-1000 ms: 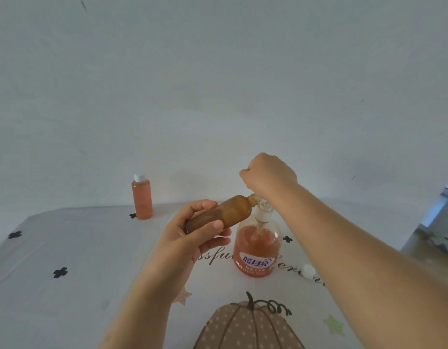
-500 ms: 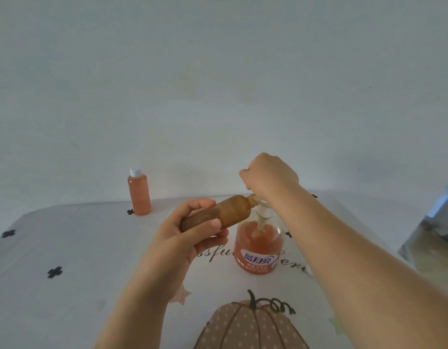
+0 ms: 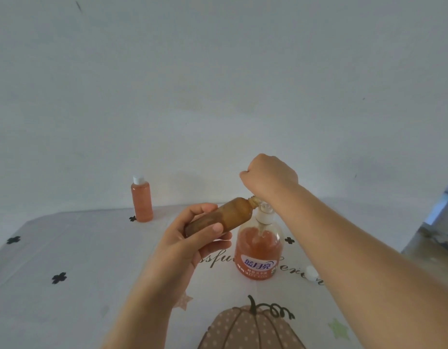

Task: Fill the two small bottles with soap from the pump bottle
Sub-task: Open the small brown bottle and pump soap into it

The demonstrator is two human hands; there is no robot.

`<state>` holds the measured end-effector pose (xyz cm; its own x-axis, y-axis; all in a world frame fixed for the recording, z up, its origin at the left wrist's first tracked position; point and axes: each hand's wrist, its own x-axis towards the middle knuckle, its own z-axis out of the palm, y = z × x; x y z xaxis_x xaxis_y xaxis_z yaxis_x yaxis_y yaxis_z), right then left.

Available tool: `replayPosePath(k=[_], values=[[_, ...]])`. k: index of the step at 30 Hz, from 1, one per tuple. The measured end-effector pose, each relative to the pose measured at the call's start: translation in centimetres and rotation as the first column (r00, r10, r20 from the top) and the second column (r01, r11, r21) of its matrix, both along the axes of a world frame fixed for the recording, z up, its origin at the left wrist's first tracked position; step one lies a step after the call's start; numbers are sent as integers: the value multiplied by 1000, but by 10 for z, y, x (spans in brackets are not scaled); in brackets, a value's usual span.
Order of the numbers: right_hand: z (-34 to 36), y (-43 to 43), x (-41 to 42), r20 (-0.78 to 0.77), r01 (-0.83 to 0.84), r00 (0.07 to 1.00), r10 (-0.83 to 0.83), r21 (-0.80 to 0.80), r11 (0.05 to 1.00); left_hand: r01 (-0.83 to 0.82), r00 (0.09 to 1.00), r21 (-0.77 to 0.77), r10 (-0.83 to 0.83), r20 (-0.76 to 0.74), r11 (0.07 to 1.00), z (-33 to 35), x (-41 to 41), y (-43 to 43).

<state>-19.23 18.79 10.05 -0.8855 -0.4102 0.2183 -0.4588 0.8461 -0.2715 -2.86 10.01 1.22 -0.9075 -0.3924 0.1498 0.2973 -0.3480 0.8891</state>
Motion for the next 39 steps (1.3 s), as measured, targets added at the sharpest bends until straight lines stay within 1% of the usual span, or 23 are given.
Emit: replayPosePath(k=[2,7,14,18,22,27,29,34,39], values=[[1,0,-1,21,3,1000,-2,-8,1000,3,1000,0,-3,2,1000,0,0,1],[-8,-4,-4,86,12,996,-15,32,999,-1,1000,31,1,15,1000,-4,-3,-2],[-14,-4,-6,124,20,992,-17,-19,1000,3,1000,38,-4,29,999,-7,-4,-3],[-12,-3,-3,117,25,993,-23,-11,1000,13,999,52,-15,33,999,-6,-3,-2],[-4,-1,-1,59,15,998,-13,-31,999,18,1000,74,-19,11,997,-5,-3,0],[4,-3,0,36,-7,999,5,71,997,34,999,74,-34,2,997,-3,-1,1],[4,-3,0,35,-2,999,0,75,997,31,1000,82,-31,4,996,-3,-2,1],[1,-5,-5,130,20,991,-20,2,1000,34,999,71,-34,0,997,-3,-2,2],[-11,-8,-9,169,49,984,-48,-1,999,4,1000,39,-5,19,999,-8,-5,-3]])
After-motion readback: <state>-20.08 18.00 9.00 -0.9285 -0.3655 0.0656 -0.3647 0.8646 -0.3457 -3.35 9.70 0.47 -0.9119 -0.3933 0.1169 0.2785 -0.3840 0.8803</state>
